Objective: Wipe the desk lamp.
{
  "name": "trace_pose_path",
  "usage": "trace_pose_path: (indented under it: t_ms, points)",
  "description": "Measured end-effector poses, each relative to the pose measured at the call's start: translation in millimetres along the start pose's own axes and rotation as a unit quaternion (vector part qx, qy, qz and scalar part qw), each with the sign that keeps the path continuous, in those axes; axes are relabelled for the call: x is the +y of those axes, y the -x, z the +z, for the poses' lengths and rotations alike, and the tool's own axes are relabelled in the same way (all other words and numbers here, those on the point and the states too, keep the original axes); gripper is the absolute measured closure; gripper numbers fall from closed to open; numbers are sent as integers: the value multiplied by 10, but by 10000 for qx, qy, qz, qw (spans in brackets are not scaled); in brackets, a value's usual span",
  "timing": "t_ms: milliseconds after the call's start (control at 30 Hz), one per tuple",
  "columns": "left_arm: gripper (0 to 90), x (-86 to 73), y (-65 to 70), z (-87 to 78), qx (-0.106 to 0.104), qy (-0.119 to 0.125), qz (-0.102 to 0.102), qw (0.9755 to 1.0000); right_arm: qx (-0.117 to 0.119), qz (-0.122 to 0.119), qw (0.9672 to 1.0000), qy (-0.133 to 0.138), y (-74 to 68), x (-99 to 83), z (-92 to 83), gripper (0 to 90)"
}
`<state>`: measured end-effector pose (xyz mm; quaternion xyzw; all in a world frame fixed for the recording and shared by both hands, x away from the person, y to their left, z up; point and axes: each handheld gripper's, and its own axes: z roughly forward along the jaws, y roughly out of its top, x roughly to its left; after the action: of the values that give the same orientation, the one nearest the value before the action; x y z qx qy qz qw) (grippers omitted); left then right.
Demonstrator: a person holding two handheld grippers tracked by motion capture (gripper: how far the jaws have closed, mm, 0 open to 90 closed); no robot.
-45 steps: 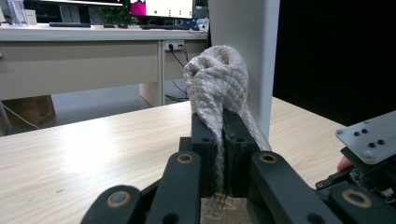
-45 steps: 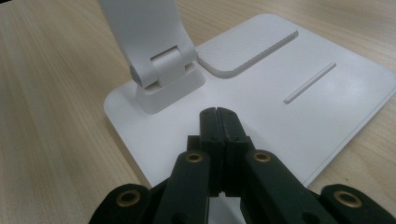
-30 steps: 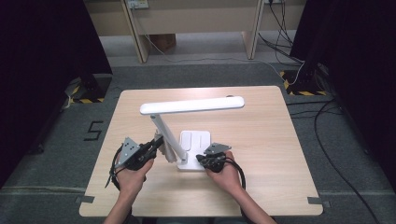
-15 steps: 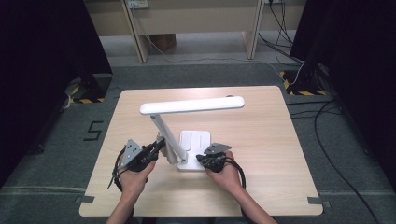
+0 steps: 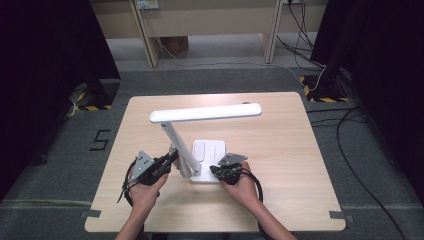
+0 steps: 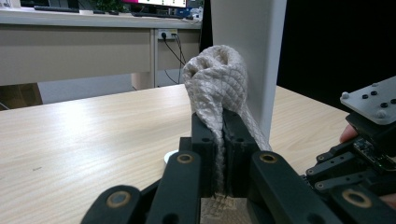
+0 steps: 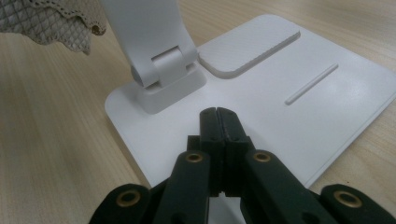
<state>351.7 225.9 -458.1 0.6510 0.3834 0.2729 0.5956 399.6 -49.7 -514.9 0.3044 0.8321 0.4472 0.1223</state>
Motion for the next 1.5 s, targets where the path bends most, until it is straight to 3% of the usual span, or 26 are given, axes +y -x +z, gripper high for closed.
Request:
trace_pose_path:
  t_ms: [767,1500]
  points:
    - [847,-85,3,24,-57,-69,-86,9999,-73,-14,10000,-11,-25,0,0,900]
    - [847,-200,5,85,-80,-338,-135,9993,-66,-40,10000,3,-21,1,3,900]
